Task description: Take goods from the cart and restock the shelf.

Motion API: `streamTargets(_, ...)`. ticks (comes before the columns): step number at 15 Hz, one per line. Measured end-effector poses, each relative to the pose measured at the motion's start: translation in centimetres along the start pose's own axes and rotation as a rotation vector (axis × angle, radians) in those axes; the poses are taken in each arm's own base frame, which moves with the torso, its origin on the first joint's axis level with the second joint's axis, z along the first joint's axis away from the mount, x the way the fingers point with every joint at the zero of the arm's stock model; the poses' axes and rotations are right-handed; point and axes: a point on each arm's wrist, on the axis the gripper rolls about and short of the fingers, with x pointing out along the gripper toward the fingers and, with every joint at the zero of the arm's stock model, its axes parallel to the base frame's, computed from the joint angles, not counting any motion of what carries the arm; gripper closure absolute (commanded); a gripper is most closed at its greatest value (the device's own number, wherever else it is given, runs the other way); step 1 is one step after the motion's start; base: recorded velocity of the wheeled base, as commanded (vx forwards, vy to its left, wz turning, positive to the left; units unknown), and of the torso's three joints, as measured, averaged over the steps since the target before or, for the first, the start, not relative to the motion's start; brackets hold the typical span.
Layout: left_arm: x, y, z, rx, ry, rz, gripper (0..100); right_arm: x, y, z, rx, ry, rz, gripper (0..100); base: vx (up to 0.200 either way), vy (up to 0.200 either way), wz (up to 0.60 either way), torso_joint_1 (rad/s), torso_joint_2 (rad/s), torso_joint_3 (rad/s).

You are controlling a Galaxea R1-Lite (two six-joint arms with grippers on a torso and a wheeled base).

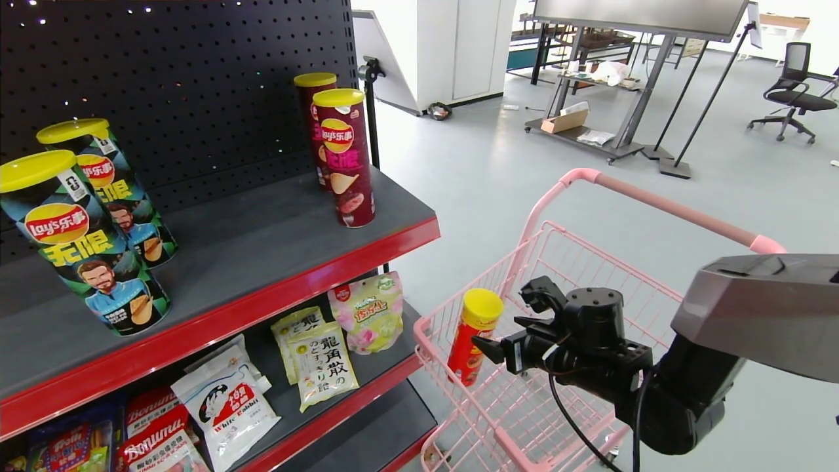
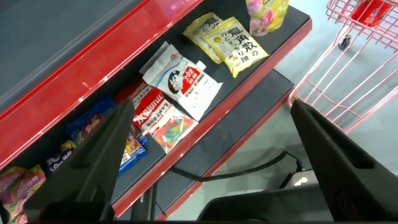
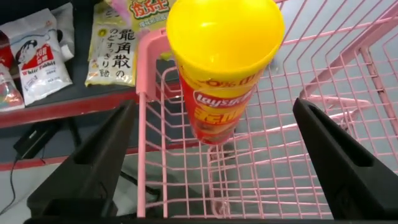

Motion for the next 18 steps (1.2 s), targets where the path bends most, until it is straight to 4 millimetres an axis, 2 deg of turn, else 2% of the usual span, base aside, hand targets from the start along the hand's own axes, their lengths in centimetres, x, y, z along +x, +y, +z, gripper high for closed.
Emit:
streamTargets(9, -0.1, 0.1, 0.2, 0.000, -0.003, 0.008, 0, 4.1, -0.5, -0.4, 0.070, -0.037, -0.065, 0, 0.000, 0.000, 0.00, 0.000, 0.00, 0.000)
streamTargets(18, -0.2, 0.1, 0.5, 0.002, -0.004, 0.008, 0, 6.1, -0.5, -0.7, 0.076, -0.056, -0.076, 0, 0.000, 0.000, 0.00, 0.000, 0.00, 0.000)
